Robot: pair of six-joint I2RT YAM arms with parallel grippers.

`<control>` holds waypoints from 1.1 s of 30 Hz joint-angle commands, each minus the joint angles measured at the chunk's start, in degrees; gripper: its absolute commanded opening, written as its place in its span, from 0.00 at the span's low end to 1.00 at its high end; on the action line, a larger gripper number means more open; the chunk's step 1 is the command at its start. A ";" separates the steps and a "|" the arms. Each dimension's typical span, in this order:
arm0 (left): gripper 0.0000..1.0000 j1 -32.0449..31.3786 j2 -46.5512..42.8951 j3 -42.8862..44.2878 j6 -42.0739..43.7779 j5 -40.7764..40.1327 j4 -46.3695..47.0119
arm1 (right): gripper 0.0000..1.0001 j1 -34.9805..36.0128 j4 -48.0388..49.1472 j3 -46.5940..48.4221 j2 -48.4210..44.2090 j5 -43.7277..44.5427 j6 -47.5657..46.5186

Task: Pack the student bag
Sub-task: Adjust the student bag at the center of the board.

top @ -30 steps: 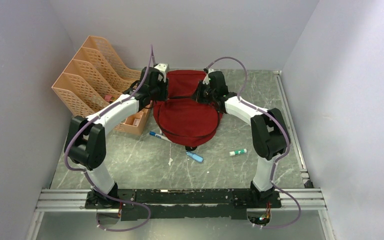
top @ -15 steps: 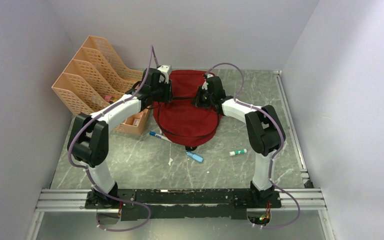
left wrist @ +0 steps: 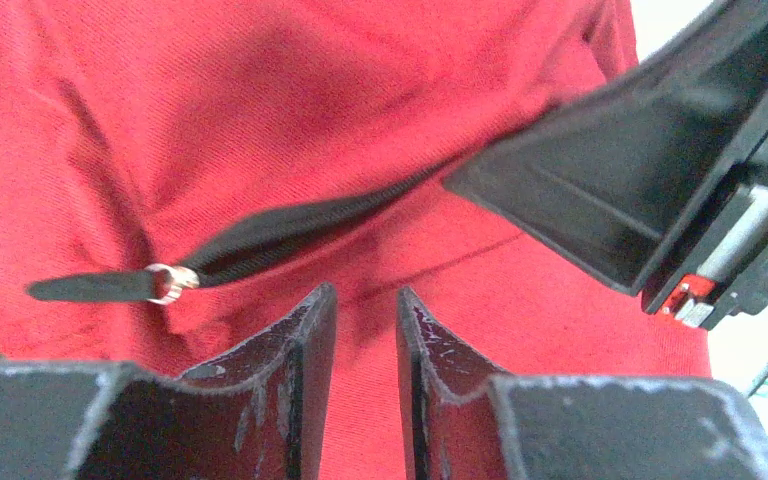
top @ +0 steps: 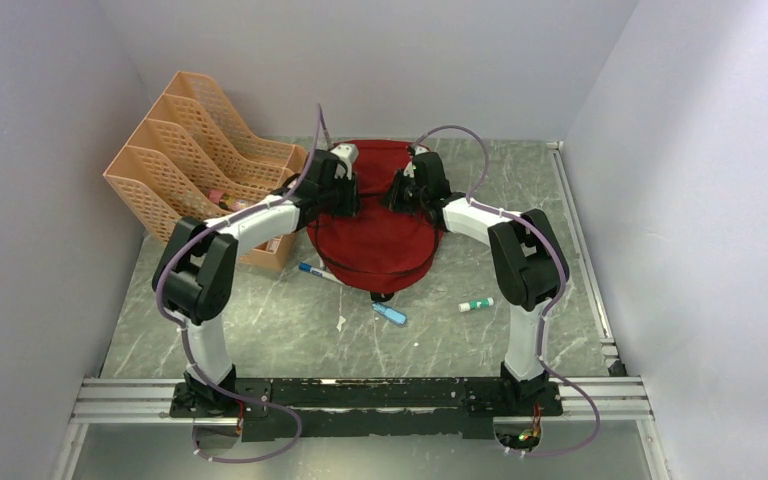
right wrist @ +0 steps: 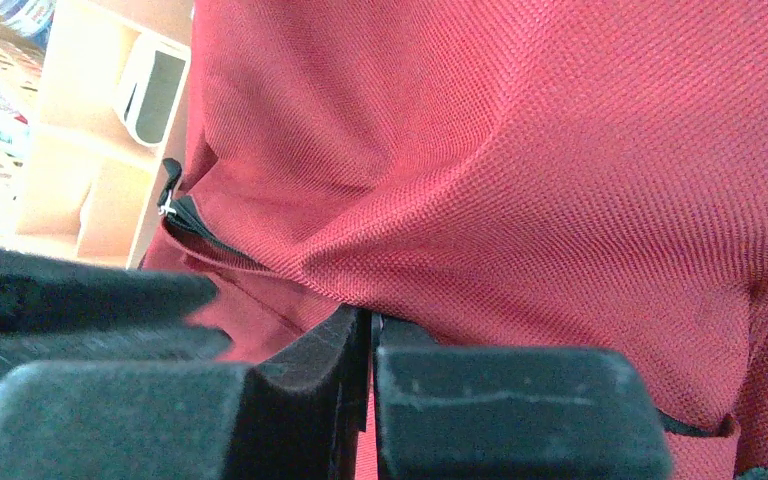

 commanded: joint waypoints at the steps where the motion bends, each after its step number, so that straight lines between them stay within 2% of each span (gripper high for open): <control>1: 0.33 -3.55 1.37 -3.10 -2.78 -2.81 2.90 | 0.07 -0.12 2.82 1.35 0.02 0.06 1.08; 12: 0.33 -5.54 2.65 -8.56 -6.17 -9.30 3.49 | 0.08 -0.65 3.08 2.24 -0.53 -1.49 1.88; 33: 0.32 -5.64 2.03 -9.79 -6.38 -9.91 1.84 | 0.11 -1.20 -0.56 11.16 4.84 -0.48 -0.67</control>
